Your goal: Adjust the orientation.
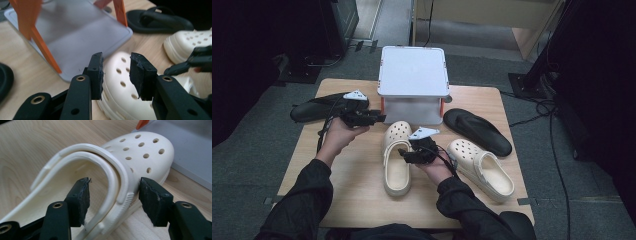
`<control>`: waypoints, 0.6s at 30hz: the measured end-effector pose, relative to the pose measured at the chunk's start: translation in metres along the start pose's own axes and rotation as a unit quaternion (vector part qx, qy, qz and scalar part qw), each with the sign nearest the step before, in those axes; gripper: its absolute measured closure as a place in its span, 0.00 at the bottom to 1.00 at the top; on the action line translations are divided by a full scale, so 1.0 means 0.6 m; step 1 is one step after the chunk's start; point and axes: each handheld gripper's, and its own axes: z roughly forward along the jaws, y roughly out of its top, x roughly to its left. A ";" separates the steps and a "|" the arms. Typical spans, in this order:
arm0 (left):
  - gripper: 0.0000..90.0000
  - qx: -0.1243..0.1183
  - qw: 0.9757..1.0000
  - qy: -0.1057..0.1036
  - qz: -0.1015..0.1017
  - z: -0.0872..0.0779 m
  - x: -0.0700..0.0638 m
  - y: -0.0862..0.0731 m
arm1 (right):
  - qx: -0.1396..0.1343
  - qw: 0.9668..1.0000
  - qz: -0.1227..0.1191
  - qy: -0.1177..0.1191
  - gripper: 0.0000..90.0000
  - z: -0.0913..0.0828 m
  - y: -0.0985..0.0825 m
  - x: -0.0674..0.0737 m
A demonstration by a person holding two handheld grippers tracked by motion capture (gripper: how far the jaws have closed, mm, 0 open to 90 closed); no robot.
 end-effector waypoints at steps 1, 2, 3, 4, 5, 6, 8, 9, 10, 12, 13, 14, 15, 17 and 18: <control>0.70 -0.006 1.000 -0.001 0.003 -0.002 0.002 0.008 | 0.004 1.000 0.000 -0.003 0.49 0.002 0.001 -0.002; 0.69 -0.006 1.000 -0.005 0.000 -0.003 0.002 0.012 | 0.009 1.000 0.005 -0.004 0.51 0.003 0.001 -0.005; 0.69 -0.005 1.000 -0.007 0.000 -0.004 0.003 0.015 | 0.007 1.000 0.009 -0.002 0.51 0.003 0.001 -0.007; 0.69 -0.003 1.000 -0.008 0.002 -0.005 0.004 0.018 | 0.005 1.000 0.017 0.002 0.52 0.004 0.000 -0.009; 0.68 -0.005 1.000 -0.007 0.004 -0.006 0.004 0.020 | 0.003 1.000 0.022 0.005 0.52 0.004 0.000 -0.012; 0.68 -0.010 1.000 -0.007 0.004 -0.007 0.006 0.021 | 0.003 1.000 0.027 0.008 0.52 0.004 0.000 -0.014; 0.67 -0.007 1.000 -0.006 -0.002 -0.009 0.010 0.024 | 0.003 0.999 0.037 0.008 0.54 0.006 0.002 -0.016; 0.66 -0.007 1.000 -0.006 -0.002 -0.009 0.010 0.024 | 0.003 0.999 0.037 0.008 0.54 0.006 0.002 -0.016; 0.66 -0.008 1.000 -0.007 -0.002 -0.011 0.011 0.024 | 0.004 0.999 0.037 0.003 0.56 0.007 0.005 -0.015; 0.66 -0.008 1.000 -0.005 -0.001 -0.014 0.011 0.023 | 0.007 0.999 0.035 -0.001 0.57 0.006 0.006 -0.015; 0.66 -0.006 1.000 -0.005 0.001 -0.017 0.011 0.023 | 0.007 0.999 0.036 -0.003 0.59 0.006 0.007 -0.016; 0.66 -0.005 1.000 -0.006 -0.002 -0.018 0.011 0.022 | 0.007 0.999 0.039 -0.002 0.60 0.006 0.007 -0.018; 0.66 -0.002 1.000 -0.005 -0.002 -0.019 0.012 0.021 | 0.007 0.999 0.040 -0.003 0.62 0.005 0.008 -0.019; 0.65 -0.001 1.000 -0.002 -0.005 -0.021 0.012 0.020 | 0.005 0.999 0.037 -0.016 0.68 0.002 0.008 -0.018; 0.64 -0.003 1.000 0.000 -0.006 -0.022 0.012 0.021 | 0.003 0.999 0.028 -0.026 0.72 0.000 0.008 -0.017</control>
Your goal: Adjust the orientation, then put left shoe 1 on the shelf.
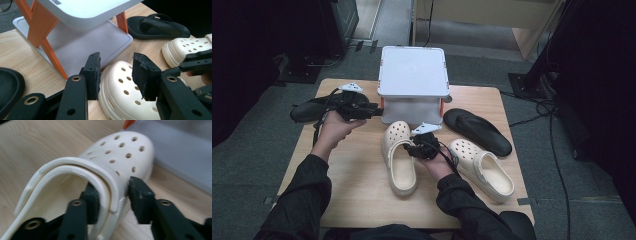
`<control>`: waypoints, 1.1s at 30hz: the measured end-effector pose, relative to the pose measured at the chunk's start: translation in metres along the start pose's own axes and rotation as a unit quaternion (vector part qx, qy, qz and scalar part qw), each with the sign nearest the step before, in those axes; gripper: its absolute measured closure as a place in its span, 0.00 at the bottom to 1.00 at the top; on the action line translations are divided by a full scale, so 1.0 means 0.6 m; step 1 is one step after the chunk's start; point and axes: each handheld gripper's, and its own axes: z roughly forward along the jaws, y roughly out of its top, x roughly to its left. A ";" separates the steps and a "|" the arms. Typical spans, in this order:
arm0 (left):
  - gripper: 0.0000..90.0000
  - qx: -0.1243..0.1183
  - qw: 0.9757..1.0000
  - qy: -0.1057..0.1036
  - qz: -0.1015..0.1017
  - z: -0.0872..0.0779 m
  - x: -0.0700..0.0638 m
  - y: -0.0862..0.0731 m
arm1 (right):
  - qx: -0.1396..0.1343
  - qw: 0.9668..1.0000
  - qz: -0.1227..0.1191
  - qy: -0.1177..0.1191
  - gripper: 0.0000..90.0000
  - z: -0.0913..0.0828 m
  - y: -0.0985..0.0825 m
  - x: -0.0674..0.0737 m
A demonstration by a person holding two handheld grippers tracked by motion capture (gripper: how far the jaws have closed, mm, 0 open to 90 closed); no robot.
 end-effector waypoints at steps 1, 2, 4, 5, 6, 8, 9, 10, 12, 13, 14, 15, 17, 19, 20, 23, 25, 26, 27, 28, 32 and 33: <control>0.64 -0.004 1.000 0.000 -0.001 -0.002 -0.001 0.002 | 0.000 1.000 -0.008 -0.013 0.76 -0.003 0.000 0.001; 0.64 -0.007 1.000 -0.002 0.000 -0.004 -0.002 0.004 | 0.001 1.000 -0.014 -0.021 0.78 -0.005 0.000 0.001; 0.64 -0.008 1.000 0.001 0.005 -0.006 -0.006 0.009 | 0.002 1.000 -0.013 -0.025 0.80 -0.007 0.000 -0.002; 0.64 -0.009 1.000 0.001 0.009 -0.008 -0.007 0.012 | 0.001 1.000 -0.008 -0.027 0.81 -0.008 0.000 -0.003; 0.64 -0.011 1.000 0.000 0.011 -0.010 -0.008 0.015 | 0.001 1.000 -0.011 -0.028 0.81 -0.008 0.001 -0.005; 0.63 -0.018 1.000 0.001 0.015 -0.015 -0.006 0.026 | 0.006 0.999 -0.014 -0.034 0.83 -0.010 0.006 -0.007; 0.63 -0.018 1.000 0.001 0.015 -0.015 -0.006 0.026 | 0.008 0.999 -0.014 -0.035 0.83 -0.011 0.009 -0.010; 0.63 -0.024 1.000 0.002 0.015 -0.018 -0.003 0.037 | 0.007 0.999 -0.011 -0.038 0.83 -0.012 0.013 -0.013; 0.63 -0.030 0.999 0.000 0.014 -0.020 -0.001 0.043 | 0.006 0.999 -0.009 -0.043 0.83 -0.014 0.016 -0.015; 0.63 -0.039 0.999 -0.001 0.015 -0.022 0.000 0.051 | 0.004 0.999 -0.010 -0.046 0.83 -0.015 0.021 -0.018; 0.63 -0.041 0.999 -0.002 0.016 -0.023 0.000 0.055 | 0.000 0.999 -0.009 -0.053 0.83 -0.017 0.027 -0.023; 0.63 -0.042 0.999 0.000 0.020 -0.023 0.001 0.063 | -0.004 0.998 -0.005 -0.058 0.83 -0.020 0.034 -0.028; 0.63 -0.044 0.999 -0.001 0.021 -0.022 0.002 0.066 | -0.007 0.998 -0.005 -0.062 0.83 -0.022 0.039 -0.032; 0.63 -0.043 0.999 -0.003 0.021 -0.018 0.007 0.071 | -0.011 0.997 -0.003 -0.071 0.83 -0.023 0.049 -0.039; 0.63 -0.043 0.999 -0.003 0.020 -0.015 0.008 0.072 | -0.012 0.997 0.000 -0.075 0.83 -0.021 0.054 -0.042; 0.63 -0.034 0.999 -0.001 0.023 -0.009 0.013 0.075 | -0.010 0.996 0.001 -0.090 0.83 -0.009 0.067 -0.051; 0.64 -0.033 0.999 -0.001 0.021 -0.006 0.018 0.075 | -0.011 0.995 0.004 -0.098 0.83 0.002 0.074 -0.054; 0.65 -0.029 0.999 0.002 0.018 -0.004 0.021 0.074 | -0.008 0.995 0.012 -0.102 0.83 0.015 0.081 -0.057; 0.66 -0.029 0.999 0.002 0.018 -0.004 0.021 0.074 | -0.008 0.995 0.012 -0.102 0.83 0.015 0.081 -0.057; 0.66 -0.028 0.999 0.004 0.019 -0.002 0.022 0.074 | -0.005 0.994 0.016 -0.105 0.83 0.022 0.084 -0.059; 0.67 -0.026 0.999 0.007 0.025 0.004 0.023 0.073 | 0.004 0.993 0.028 -0.111 0.83 0.046 0.093 -0.062; 0.68 -0.028 0.999 0.006 0.026 0.006 0.023 0.073 | 0.006 0.993 0.026 -0.116 0.83 0.050 0.095 -0.062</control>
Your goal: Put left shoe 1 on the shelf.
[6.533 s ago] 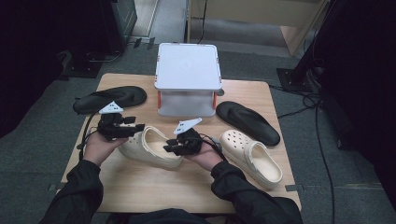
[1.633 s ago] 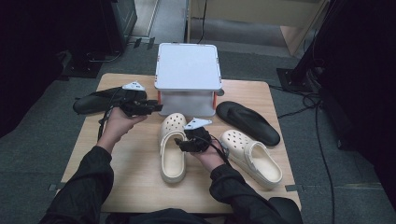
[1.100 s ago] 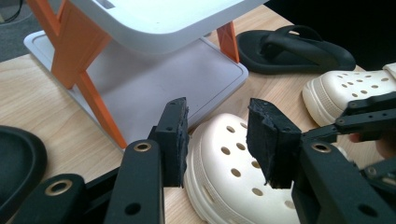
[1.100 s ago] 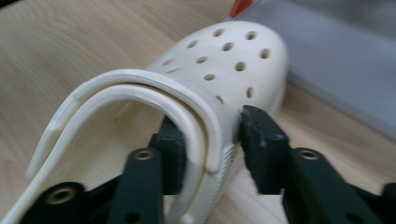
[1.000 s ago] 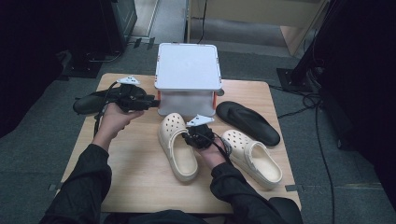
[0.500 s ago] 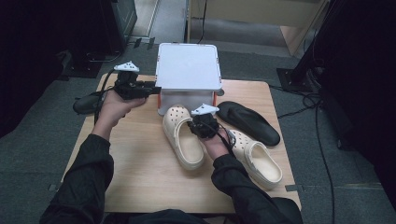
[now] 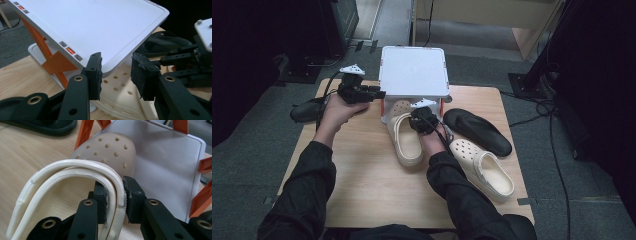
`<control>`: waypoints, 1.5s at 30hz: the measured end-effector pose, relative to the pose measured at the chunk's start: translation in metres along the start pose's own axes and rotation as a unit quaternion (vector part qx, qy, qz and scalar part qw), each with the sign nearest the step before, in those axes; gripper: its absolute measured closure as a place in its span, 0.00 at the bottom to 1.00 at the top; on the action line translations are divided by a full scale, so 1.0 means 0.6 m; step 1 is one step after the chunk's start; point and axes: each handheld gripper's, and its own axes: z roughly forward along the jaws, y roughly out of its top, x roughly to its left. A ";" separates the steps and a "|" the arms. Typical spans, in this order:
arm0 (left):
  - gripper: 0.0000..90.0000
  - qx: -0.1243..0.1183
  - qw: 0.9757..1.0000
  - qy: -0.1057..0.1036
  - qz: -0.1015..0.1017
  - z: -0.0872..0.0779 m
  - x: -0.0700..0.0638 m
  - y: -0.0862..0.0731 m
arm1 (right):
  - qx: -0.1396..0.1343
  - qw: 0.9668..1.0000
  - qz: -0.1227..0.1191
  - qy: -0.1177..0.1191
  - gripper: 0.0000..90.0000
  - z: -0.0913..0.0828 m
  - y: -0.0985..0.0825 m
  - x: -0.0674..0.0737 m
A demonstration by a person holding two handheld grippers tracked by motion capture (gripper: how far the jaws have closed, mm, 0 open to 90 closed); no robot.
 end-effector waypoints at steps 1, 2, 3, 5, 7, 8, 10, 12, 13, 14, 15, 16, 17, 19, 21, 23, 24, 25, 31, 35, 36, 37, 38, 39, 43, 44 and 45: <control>0.68 -0.002 1.000 0.000 0.002 0.002 0.000 0.000 | -0.001 1.000 0.000 -0.006 0.83 0.004 0.001 0.001; 0.68 -0.003 1.000 0.001 0.003 0.003 -0.001 0.000 | -0.002 1.000 0.003 -0.010 0.83 0.007 0.003 0.002; 0.68 -0.004 1.000 0.000 0.005 0.005 -0.001 0.001 | -0.007 1.000 0.010 -0.019 0.82 0.013 0.003 0.004; 0.69 -0.008 1.000 0.000 0.004 0.008 -0.002 0.000 | -0.007 1.000 0.017 -0.022 0.82 0.016 0.004 0.005; 0.70 -0.007 1.000 0.002 0.008 0.009 -0.002 0.001 | -0.011 0.999 0.028 -0.020 0.80 0.019 0.002 0.006; 0.71 -0.006 1.000 0.003 0.010 0.009 -0.002 0.001 | -0.009 0.999 0.033 -0.015 0.79 0.021 0.001 0.006; 0.73 -0.007 1.000 0.005 0.010 0.009 -0.001 0.001 | -0.014 0.999 0.040 -0.012 0.79 0.020 -0.002 0.007; 0.73 -0.009 1.000 0.012 0.009 0.009 -0.001 0.001 | -0.016 0.999 0.044 -0.002 0.72 0.018 -0.002 0.005; 0.73 -0.009 1.000 0.012 0.010 0.009 -0.001 0.001 | -0.018 0.999 0.046 0.003 0.69 0.017 -0.002 0.004; 0.73 -0.009 1.000 0.012 0.011 0.009 -0.001 0.001 | -0.017 0.999 0.045 0.007 0.67 0.015 -0.002 0.004; 0.76 -0.008 1.000 0.013 0.011 0.009 -0.001 0.001 | -0.019 0.999 0.039 0.013 0.66 0.008 -0.002 0.004; 0.78 -0.008 1.000 0.015 0.011 0.009 -0.001 0.000 | -0.023 0.999 0.032 0.013 0.66 0.004 -0.003 0.005; 0.79 -0.008 1.000 0.018 0.013 0.009 -0.001 0.000 | -0.024 0.999 0.027 0.014 0.65 -0.001 -0.005 0.005; 0.80 -0.008 1.000 0.021 0.017 0.009 -0.001 0.000 | -0.024 0.999 0.029 0.032 0.62 -0.011 -0.007 0.004; 0.80 -0.008 1.000 0.021 0.015 0.009 -0.002 0.000 | -0.025 0.999 0.029 0.037 0.62 -0.017 -0.009 0.003; 0.86 -0.009 1.000 0.019 0.012 0.009 -0.001 -0.001 | -0.022 0.998 0.024 0.049 0.62 -0.034 -0.015 -0.002; 0.86 -0.009 1.000 0.020 0.011 0.009 -0.001 -0.001 | -0.022 0.998 0.024 0.049 0.62 -0.034 -0.015 -0.002; 0.88 -0.008 1.000 0.021 0.013 0.009 -0.001 -0.001 | -0.020 0.998 0.023 0.053 0.62 -0.039 -0.018 -0.003; 0.94 -0.009 0.999 0.027 0.018 0.009 -0.002 -0.003 | -0.015 0.996 0.006 0.083 0.70 -0.079 -0.045 0.002; 0.95 -0.008 0.999 0.028 0.019 0.008 -0.002 -0.003 | -0.020 0.995 -0.002 0.100 0.76 -0.092 -0.060 0.008; 0.95 -0.007 0.999 0.029 0.020 0.008 -0.003 -0.002 | -0.030 0.993 -0.005 0.110 0.81 -0.101 -0.071 0.014; 0.95 -0.007 0.999 0.029 0.020 0.008 -0.003 -0.003 | -0.030 0.993 -0.003 0.118 0.82 -0.104 -0.076 0.017; 0.95 -0.007 0.999 0.029 0.020 0.008 -0.003 -0.003 | -0.030 0.993 -0.003 0.118 0.82 -0.104 -0.076 0.017; 0.95 -0.007 0.999 0.028 0.020 0.008 -0.003 -0.003 | -0.022 0.991 0.000 0.135 0.84 -0.107 -0.086 0.023; 0.95 -0.009 0.999 0.027 0.018 0.008 -0.002 -0.003 | -0.024 0.988 -0.009 0.149 0.86 -0.111 -0.105 0.035; 0.95 -0.008 0.999 0.027 0.017 0.008 -0.002 -0.003 | -0.029 0.988 -0.013 0.152 0.86 -0.112 -0.112 0.039; 0.95 -0.009 0.999 0.027 0.016 0.008 -0.002 -0.003 | -0.033 0.987 -0.021 0.153 0.87 -0.113 -0.119 0.043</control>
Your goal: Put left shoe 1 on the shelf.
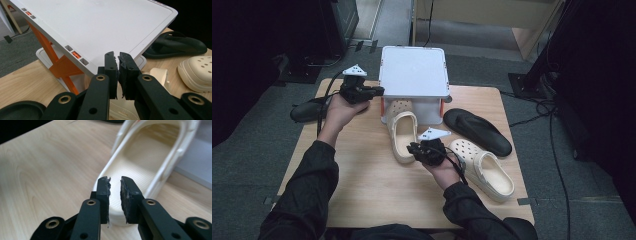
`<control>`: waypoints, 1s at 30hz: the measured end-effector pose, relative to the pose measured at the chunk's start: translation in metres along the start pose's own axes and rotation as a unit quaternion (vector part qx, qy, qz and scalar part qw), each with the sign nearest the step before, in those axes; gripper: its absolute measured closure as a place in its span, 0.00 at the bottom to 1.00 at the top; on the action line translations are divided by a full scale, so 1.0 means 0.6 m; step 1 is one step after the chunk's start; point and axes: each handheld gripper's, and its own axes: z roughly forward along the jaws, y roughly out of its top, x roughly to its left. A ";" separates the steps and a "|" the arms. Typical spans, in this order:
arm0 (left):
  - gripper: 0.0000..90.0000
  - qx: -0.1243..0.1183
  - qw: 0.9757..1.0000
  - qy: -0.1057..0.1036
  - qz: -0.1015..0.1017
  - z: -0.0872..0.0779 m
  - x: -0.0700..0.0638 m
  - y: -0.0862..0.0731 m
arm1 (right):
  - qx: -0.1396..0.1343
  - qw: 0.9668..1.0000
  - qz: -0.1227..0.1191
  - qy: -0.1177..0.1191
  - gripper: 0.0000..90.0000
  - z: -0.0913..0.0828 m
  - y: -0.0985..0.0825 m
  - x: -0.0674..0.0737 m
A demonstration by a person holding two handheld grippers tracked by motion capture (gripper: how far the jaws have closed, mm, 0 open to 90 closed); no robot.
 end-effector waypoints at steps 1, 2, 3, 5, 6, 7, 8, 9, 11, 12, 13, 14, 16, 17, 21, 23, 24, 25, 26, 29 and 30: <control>0.95 0.000 1.000 0.000 -0.001 0.000 0.000 0.000 | 0.001 1.000 -0.008 0.001 0.87 0.000 -0.006 0.005; 0.95 0.000 1.000 0.000 -0.002 0.000 0.000 0.000 | 0.003 1.000 -0.014 0.005 0.88 0.001 -0.011 0.009; 0.95 0.000 1.000 0.001 -0.003 0.000 -0.001 0.000 | 0.006 1.000 -0.016 0.011 0.88 0.002 -0.015 0.013; 0.95 -0.001 1.000 0.003 -0.001 0.001 -0.003 0.000 | 0.020 0.999 -0.021 0.018 0.88 0.003 -0.022 0.020; 0.95 -0.005 1.000 0.004 0.000 0.001 -0.004 -0.002 | 0.022 0.999 -0.022 0.023 0.89 0.004 -0.026 0.022; 0.95 -0.006 1.000 0.003 -0.001 0.001 -0.003 -0.003 | 0.026 0.999 -0.020 0.028 0.89 0.006 -0.031 0.025; 0.95 -0.006 1.000 0.002 -0.002 0.000 -0.003 -0.003 | 0.033 0.999 -0.020 0.032 0.89 0.009 -0.036 0.027; 0.95 -0.006 1.000 0.004 -0.002 0.000 -0.002 -0.003 | 0.042 0.998 -0.019 0.034 0.89 0.014 -0.041 0.029; 0.95 -0.006 1.000 0.002 -0.003 0.000 -0.002 -0.003 | 0.057 0.997 -0.020 0.037 0.89 0.023 -0.051 0.031; 0.95 -0.005 1.000 0.003 -0.002 0.000 -0.002 -0.003 | 0.062 0.997 -0.018 0.037 0.90 0.028 -0.054 0.031; 0.95 -0.005 1.000 0.004 -0.002 0.000 -0.003 -0.003 | 0.065 0.997 -0.017 0.036 0.90 0.032 -0.055 0.030; 0.95 -0.005 1.000 0.005 -0.001 0.000 -0.004 -0.003 | 0.064 0.997 -0.020 0.035 0.90 0.036 -0.055 0.029; 0.96 -0.005 1.000 0.008 0.001 0.000 -0.005 -0.002 | 0.063 0.997 -0.025 0.031 0.93 0.041 -0.052 0.026; 0.96 -0.005 1.000 0.009 0.002 0.000 -0.005 -0.003 | 0.064 0.997 -0.025 0.034 0.93 0.042 -0.050 0.024; 0.96 -0.006 1.000 0.009 0.001 0.000 -0.005 -0.003 | 0.062 0.997 -0.029 0.020 0.92 0.046 -0.038 0.022; 0.96 -0.005 1.000 0.009 0.002 0.000 -0.005 -0.003 | 0.056 0.998 -0.021 0.021 0.92 0.047 -0.030 0.019; 0.96 -0.005 1.000 0.009 0.003 0.001 -0.005 -0.003 | 0.055 0.998 -0.022 0.018 0.92 0.049 -0.026 0.018; 0.96 -0.005 1.000 0.009 0.003 0.000 -0.005 -0.003 | 0.053 0.998 -0.024 0.019 0.92 0.051 -0.022 0.017; 0.96 -0.005 1.000 0.009 0.003 0.000 -0.005 -0.003 | 0.051 0.998 -0.025 0.021 0.93 0.054 -0.018 0.017; 0.96 -0.006 1.000 0.010 0.002 0.000 -0.005 -0.003 | 0.053 0.998 -0.028 0.024 0.94 0.063 -0.007 0.018; 0.96 -0.006 1.000 0.009 0.002 0.000 -0.005 -0.003 | 0.052 0.998 -0.029 0.023 0.94 0.064 -0.007 0.019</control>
